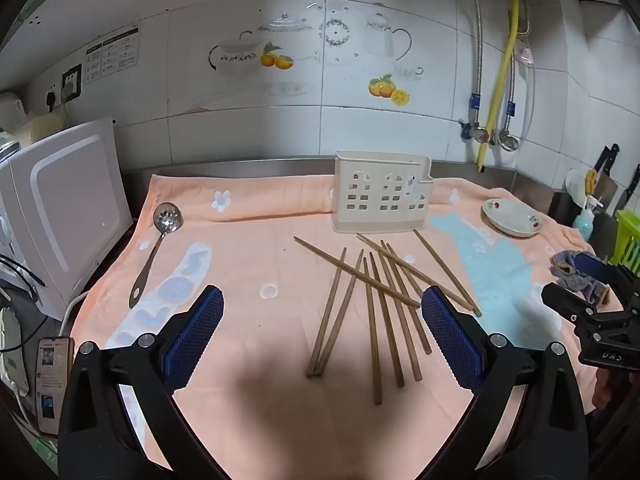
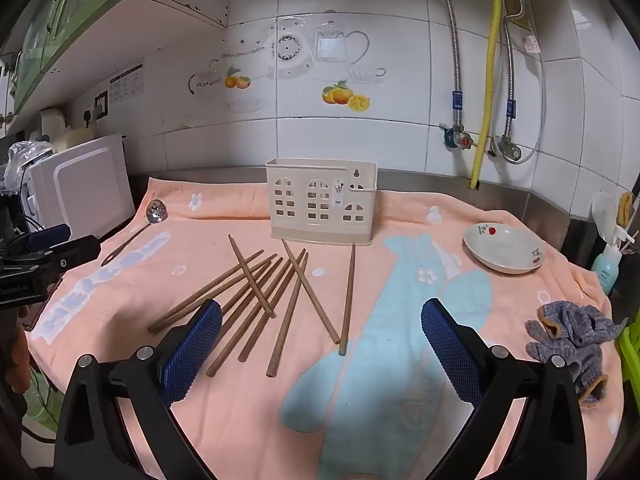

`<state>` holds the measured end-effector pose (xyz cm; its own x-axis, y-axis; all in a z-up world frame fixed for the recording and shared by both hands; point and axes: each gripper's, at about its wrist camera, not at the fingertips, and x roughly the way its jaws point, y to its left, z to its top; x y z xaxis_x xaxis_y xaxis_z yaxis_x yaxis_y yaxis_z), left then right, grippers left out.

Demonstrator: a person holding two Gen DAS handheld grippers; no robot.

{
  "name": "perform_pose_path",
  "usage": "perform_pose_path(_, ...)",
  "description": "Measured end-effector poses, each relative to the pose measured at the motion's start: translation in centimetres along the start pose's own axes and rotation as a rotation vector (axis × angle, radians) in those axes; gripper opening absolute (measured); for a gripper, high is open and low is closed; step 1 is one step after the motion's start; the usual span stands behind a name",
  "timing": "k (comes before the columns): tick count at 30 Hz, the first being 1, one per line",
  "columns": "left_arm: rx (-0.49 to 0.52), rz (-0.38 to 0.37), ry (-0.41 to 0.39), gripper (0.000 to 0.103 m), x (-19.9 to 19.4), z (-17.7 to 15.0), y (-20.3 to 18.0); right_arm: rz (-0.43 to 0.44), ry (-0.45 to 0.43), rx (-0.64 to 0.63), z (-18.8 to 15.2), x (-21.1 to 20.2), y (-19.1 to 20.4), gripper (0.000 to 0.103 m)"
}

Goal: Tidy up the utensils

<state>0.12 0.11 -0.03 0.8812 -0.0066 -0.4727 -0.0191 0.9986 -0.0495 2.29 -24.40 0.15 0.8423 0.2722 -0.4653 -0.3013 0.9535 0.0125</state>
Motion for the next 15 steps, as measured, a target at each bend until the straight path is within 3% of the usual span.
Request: perform_pose_path(15,0.010,0.006,-0.017,0.098,-0.61,0.31,0.27,0.001,-0.001,0.001,0.09,-0.22,-0.29,0.097)
